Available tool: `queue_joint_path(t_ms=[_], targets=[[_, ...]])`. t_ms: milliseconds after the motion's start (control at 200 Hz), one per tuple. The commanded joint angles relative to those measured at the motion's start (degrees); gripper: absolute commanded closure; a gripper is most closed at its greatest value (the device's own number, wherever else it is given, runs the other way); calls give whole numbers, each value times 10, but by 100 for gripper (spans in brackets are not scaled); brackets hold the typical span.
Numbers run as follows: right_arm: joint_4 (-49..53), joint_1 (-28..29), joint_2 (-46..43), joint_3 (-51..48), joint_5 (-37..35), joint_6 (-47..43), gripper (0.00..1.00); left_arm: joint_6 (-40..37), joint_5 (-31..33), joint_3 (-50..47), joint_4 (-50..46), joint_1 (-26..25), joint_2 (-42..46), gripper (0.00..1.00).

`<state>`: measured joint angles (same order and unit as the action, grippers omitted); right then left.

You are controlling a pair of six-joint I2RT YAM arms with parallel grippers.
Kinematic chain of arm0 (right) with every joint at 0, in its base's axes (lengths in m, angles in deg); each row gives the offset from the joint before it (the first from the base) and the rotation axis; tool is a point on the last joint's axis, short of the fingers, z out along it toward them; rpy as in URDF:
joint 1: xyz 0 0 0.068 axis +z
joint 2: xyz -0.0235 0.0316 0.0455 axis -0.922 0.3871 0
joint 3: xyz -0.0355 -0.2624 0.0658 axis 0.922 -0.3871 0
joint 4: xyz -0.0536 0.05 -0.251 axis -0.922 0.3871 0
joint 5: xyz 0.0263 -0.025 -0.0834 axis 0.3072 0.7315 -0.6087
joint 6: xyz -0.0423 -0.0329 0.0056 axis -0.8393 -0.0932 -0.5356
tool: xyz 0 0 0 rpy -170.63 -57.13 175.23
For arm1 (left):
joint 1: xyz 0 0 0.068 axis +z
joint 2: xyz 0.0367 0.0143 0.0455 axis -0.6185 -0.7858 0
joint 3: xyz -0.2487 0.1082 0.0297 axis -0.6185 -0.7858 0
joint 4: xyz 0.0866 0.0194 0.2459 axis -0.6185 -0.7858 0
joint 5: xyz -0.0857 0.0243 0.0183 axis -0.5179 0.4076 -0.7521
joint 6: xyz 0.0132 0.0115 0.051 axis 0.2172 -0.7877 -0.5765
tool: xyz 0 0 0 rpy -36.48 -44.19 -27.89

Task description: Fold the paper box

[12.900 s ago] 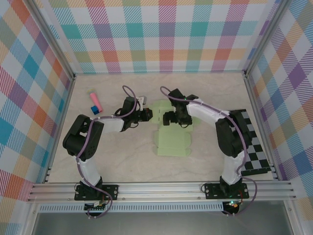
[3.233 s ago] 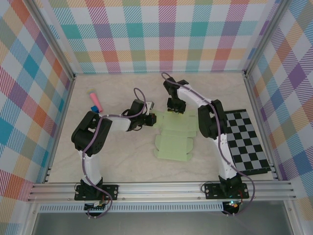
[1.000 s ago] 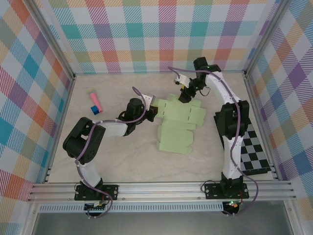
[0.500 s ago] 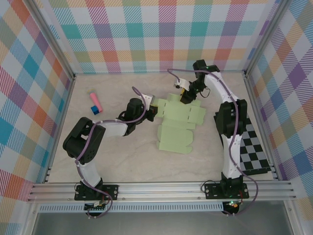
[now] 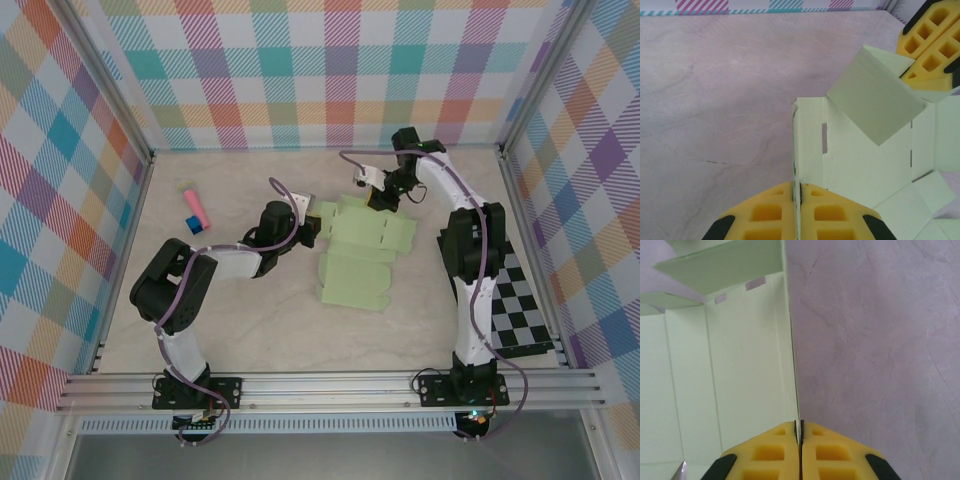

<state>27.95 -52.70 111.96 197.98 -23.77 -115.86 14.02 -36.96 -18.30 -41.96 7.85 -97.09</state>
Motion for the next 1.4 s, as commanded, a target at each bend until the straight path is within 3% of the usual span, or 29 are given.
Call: queue_joint_path(t_ms=[0,65,155,215,415,505,595,690,840,970,1055,1155,1265,1395], targets=[[-24,7,-49,-24,2,-3,99,22,10,5,31,-3,-1,100],[-73,15,-73,-65,-18,8,100,41,24,3,26,-3,1,97],[-158,31,-106,-133,-80,18,100,57,17,-4,31,-3,9,67],[-206,44,-121,-170,-127,18,100,71,11,-11,29,-2,22,54],[-352,72,-167,-266,-241,14,100,117,-3,-42,-8,2,106,43],[-411,82,-190,-301,-268,7,100,120,14,-64,-33,10,163,28],[-485,95,-213,-351,-298,-17,100,131,31,-72,-71,33,204,8],[-569,109,-233,-406,-315,-38,100,112,-14,-47,-124,73,201,7],[-696,132,-252,-474,-360,-66,100,136,4,-15,-146,121,145,7],[-775,143,-270,-520,-376,-81,100,164,-111,48,-156,165,74,5],[-815,150,-285,-555,-372,-92,100,126,-129,95,-204,180,38,4],[-887,163,-290,-598,-386,-124,100,82,-122,103,-186,200,27,4],[-974,174,-284,-642,-395,-174,100,-30,-121,135,-224,202,3,4],[-986,181,-281,-657,-387,-181,100,-71,-170,139,-196,199,-27,3]])
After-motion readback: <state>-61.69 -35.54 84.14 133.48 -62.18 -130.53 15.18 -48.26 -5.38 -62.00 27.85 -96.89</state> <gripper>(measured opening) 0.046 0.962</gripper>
